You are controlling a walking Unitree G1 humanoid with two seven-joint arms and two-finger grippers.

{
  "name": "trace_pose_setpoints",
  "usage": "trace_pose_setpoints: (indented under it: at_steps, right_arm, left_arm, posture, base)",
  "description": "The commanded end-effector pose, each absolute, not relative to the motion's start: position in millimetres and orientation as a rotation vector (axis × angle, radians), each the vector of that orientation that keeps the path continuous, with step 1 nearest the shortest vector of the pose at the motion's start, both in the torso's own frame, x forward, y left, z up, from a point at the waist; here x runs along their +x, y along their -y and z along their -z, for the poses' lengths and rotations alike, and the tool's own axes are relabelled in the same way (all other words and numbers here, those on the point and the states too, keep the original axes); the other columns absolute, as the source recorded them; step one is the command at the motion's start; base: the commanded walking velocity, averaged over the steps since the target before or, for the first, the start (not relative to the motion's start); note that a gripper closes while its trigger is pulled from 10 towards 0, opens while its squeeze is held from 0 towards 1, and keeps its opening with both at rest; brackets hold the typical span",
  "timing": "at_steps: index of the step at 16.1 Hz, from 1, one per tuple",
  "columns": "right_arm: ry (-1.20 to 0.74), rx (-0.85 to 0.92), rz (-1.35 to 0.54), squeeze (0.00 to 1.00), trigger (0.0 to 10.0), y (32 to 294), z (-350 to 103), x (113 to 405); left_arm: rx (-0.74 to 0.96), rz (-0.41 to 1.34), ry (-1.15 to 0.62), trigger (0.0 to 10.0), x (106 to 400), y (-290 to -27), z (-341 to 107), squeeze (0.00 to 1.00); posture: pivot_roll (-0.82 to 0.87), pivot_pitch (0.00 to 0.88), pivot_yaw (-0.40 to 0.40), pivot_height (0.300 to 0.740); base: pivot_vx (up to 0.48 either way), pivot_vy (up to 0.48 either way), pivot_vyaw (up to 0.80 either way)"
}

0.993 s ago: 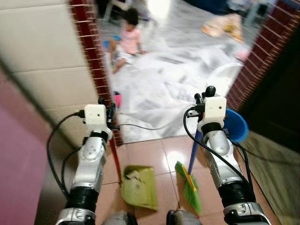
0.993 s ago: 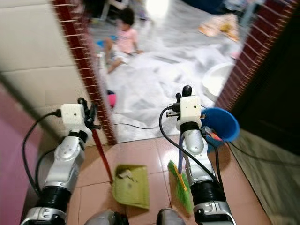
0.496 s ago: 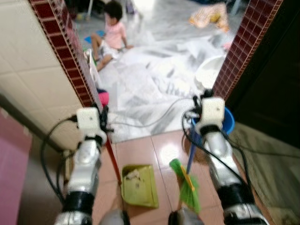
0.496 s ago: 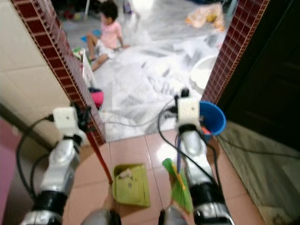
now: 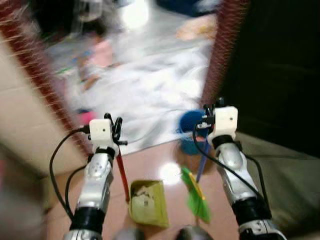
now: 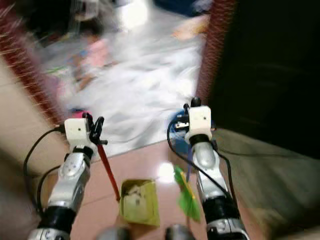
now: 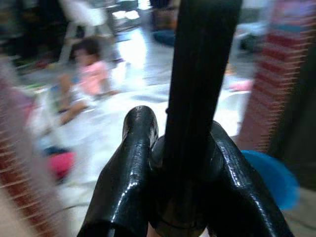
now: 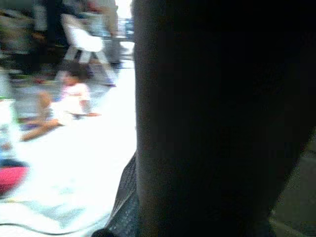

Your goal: Sweep floor

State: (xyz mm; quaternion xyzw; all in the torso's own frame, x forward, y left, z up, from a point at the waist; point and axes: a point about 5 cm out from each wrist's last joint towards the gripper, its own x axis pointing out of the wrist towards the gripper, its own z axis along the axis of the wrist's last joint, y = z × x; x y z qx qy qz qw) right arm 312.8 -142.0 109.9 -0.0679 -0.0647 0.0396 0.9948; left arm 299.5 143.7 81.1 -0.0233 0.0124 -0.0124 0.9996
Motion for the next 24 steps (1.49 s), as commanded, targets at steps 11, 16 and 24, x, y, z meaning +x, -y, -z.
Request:
trace_pose_setpoints:
  at_steps: [11, 16, 24]
  right_arm:
    - [0.145, -0.177, -0.098, 0.00, 10.0, 142, -114, 316]
    - [0.172, -0.188, -0.089, 0.00, 10.0, 145, -122, 322]
    - [0.178, -0.205, -0.083, 0.00, 10.0, 147, -122, 322]
  left_arm:
    - [-0.126, -0.038, 0.006, 10.0, 312, -151, -93, 0.00]
    - [-0.135, -0.078, 0.020, 10.0, 317, -160, -101, 0.00]
    - [-0.155, -0.063, 0.105, 10.0, 323, -149, -121, 0.00]
  posture:
    - [-0.10, 0.000, 0.065, 0.740]
    - [-0.10, 0.000, 0.072, 0.740]
    - [-0.11, 0.000, 0.070, 0.740]
  base:
    - [0.000, -0.152, -0.13]
    - [0.000, 0.457, 0.00]
    - [0.000, 0.357, 0.00]
